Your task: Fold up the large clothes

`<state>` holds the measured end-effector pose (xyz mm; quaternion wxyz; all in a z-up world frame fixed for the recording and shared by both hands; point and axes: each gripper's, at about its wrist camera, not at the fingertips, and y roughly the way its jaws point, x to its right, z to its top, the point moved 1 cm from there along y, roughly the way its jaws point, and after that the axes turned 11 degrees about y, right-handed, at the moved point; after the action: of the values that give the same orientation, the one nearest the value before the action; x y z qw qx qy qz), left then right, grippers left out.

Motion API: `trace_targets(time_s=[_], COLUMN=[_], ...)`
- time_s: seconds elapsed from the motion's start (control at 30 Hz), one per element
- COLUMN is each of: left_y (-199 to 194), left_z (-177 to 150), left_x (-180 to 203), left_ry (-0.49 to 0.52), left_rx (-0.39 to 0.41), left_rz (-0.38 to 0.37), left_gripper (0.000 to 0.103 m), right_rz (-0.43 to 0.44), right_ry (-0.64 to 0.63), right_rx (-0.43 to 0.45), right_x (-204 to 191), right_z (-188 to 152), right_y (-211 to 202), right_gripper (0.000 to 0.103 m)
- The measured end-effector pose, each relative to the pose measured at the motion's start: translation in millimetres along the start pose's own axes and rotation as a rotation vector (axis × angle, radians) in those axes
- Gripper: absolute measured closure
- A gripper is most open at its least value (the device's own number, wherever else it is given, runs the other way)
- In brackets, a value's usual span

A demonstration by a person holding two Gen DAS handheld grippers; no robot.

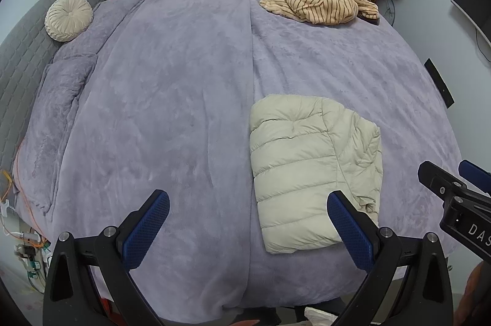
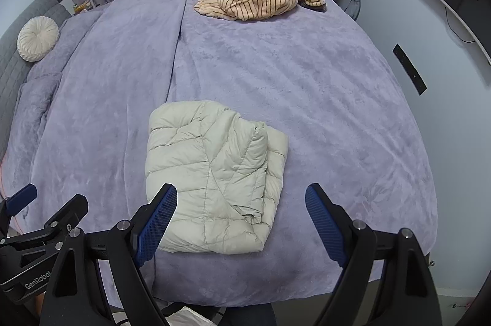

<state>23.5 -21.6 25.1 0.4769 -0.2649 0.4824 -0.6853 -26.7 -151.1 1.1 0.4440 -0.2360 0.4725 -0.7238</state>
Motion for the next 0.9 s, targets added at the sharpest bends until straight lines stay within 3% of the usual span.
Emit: trace_targets(time_s=[0.9], left_y=[-0.5], left_z=[-0.1], left_x=[-2.3], left_ry=[0.002], left_rx=[0.000], left_rz=[0.008], left_gripper=[0.000], right_rz=[-0.001], right_ry=[0.000], right_rx=[-0.001], right_x=[-0.7], right_z=[0.0], right_y=[-0.3], right_gripper=[0.015])
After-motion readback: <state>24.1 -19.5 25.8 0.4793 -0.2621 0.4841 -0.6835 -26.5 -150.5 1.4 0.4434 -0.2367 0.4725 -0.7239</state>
